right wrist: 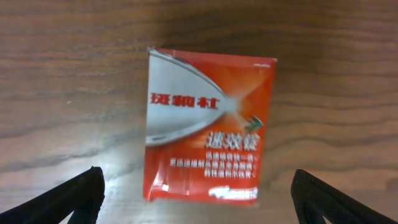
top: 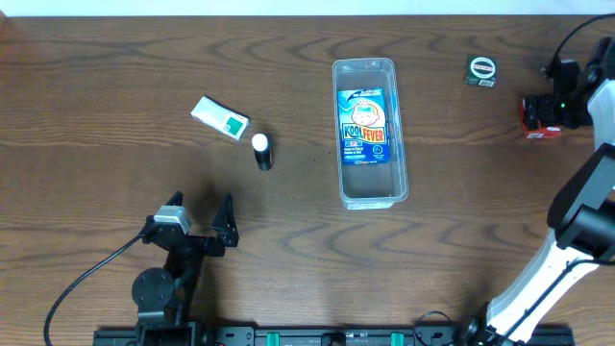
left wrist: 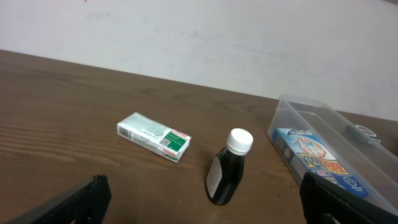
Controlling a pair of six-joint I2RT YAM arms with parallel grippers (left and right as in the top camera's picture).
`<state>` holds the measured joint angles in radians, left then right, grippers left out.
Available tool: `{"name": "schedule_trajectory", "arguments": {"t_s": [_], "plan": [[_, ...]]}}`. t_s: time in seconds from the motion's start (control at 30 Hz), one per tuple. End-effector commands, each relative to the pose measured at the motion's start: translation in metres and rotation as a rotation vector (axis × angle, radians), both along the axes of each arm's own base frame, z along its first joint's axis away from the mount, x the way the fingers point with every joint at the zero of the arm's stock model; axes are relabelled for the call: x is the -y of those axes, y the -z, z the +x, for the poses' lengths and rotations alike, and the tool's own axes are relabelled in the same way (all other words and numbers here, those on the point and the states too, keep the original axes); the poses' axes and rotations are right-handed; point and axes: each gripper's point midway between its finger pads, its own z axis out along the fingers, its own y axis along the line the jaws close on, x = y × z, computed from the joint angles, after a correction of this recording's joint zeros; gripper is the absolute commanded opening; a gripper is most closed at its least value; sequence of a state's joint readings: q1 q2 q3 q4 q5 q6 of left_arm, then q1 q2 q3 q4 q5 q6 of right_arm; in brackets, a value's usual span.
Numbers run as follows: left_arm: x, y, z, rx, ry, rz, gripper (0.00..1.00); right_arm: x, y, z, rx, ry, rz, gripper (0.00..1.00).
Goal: Pack container
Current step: 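Move the right gripper to the red-white box and grasp it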
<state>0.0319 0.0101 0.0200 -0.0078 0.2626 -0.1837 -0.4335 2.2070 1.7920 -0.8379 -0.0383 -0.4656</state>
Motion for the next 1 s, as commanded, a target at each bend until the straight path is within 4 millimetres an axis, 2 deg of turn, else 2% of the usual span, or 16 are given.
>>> {"name": "schedule_trajectory", "arguments": {"t_s": [0.0,0.33,0.43,0.6,0.8,0.83,0.87,0.9,0.97], "plan": [[0.001,0.015,-0.001,-0.047,0.009,-0.007,0.98,0.001,0.015,0.000,-0.013,-0.015,0.012,0.94],[0.001,0.015,-0.001,-0.047,0.009,-0.007,0.98,0.001,0.044,0.001,-0.039,0.028,0.044,0.94],[0.001,0.015,-0.001,-0.047,0.009,-0.007,0.98,0.002,0.050,0.003,-0.035,0.048,0.053,0.93],[0.001,0.015,-0.001,-0.047,0.009,-0.007,0.98,0.003,0.049,0.007,-0.018,0.060,0.052,0.86],[0.001,0.015,-0.001,-0.047,0.009,-0.007,0.98,0.004,0.049,0.008,-0.012,0.067,0.051,0.70],[0.001,0.015,-0.001,-0.047,0.009,-0.007,0.98,0.004,0.048,0.009,-0.010,0.070,0.052,0.64],[0.001,0.015,-0.001,-0.047,0.009,-0.007,0.98,0.004,0.048,0.009,-0.008,0.079,0.053,0.53],[0.001,0.015,-0.001,-0.047,0.009,-0.007,0.98,0.004,0.048,0.010,-0.006,0.086,0.055,0.48],[0.001,0.015,-0.001,-0.047,0.009,-0.007,0.98,0.005,0.046,0.011,0.000,0.102,0.058,0.47]]}}
